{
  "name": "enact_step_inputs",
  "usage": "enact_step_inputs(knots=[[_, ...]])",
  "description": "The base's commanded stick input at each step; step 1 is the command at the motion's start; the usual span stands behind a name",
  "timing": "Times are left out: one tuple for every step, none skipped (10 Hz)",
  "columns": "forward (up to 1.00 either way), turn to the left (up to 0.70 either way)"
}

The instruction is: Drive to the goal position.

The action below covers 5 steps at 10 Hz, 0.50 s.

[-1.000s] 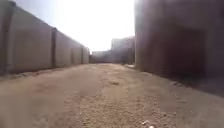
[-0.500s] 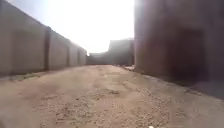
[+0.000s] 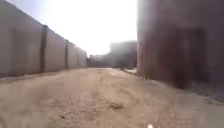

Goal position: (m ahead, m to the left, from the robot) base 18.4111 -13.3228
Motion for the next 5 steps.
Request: enact_step_inputs(knots=[[1.0,0.0],[1.0,0.0],[1.0,0.0],[1.0,0.0],[1.0,-0.07]])
